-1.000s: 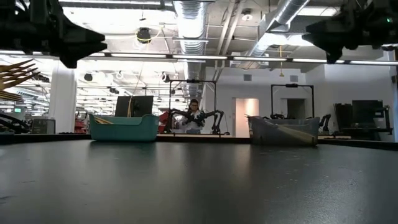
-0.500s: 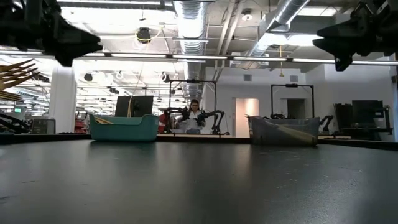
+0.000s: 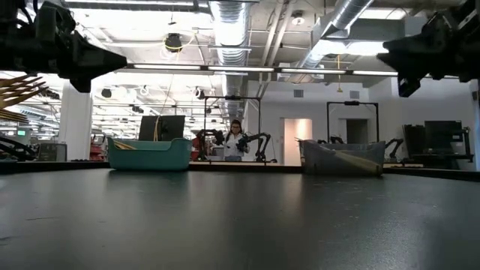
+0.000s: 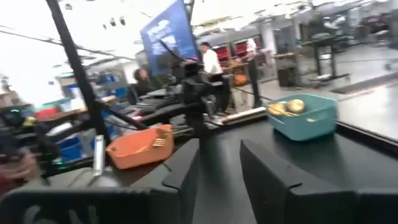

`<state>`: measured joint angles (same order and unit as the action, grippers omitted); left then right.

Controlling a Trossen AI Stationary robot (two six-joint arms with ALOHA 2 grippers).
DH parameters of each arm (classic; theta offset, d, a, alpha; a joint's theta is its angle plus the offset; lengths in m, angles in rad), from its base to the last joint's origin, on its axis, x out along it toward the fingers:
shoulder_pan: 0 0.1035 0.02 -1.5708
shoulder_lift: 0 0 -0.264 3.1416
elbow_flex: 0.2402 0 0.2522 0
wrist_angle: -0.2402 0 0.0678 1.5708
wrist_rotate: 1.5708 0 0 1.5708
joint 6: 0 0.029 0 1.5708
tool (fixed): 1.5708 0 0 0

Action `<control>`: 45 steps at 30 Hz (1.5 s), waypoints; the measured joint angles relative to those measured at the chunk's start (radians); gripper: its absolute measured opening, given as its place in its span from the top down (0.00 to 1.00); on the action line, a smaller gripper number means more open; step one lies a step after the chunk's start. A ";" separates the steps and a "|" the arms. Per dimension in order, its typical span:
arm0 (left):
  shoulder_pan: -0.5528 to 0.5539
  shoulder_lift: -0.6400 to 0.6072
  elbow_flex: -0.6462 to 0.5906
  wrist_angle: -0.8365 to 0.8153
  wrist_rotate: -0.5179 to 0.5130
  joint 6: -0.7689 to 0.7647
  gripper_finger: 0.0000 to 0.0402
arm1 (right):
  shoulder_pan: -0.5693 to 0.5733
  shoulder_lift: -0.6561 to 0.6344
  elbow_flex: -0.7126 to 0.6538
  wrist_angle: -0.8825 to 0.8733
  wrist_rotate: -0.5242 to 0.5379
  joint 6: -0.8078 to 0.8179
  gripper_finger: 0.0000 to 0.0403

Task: Sort silverware by color (type)
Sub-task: Return to Home Position

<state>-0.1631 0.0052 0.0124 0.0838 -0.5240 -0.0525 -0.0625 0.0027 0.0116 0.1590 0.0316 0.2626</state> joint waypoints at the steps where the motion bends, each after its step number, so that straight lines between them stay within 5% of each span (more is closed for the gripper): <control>1: 0.000 -0.001 0.000 -0.002 0.001 0.003 0.88 | 0.004 0.000 0.000 0.005 -0.011 -0.002 0.66; 3: 0.000 -0.001 0.000 -0.001 0.000 0.002 0.97 | 0.017 0.000 0.000 0.007 -0.030 -0.006 0.74; 7: 0.000 -0.001 0.000 -0.002 0.019 0.003 0.99 | 0.046 -0.001 0.000 0.024 -0.034 -0.069 0.95; 19: 0.000 0.014 -0.001 -0.006 0.110 -0.039 1.00 | 0.054 -0.001 0.000 -0.057 -0.030 -0.111 0.89; 45: 0.000 0.042 -0.002 -0.007 0.109 -0.023 1.00 | 0.062 0.024 0.002 -0.157 -0.030 -0.113 0.89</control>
<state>-0.1631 0.0471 0.0109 0.0772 -0.4149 -0.0754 -0.0002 0.0269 0.0135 0.0025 0.0017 0.1493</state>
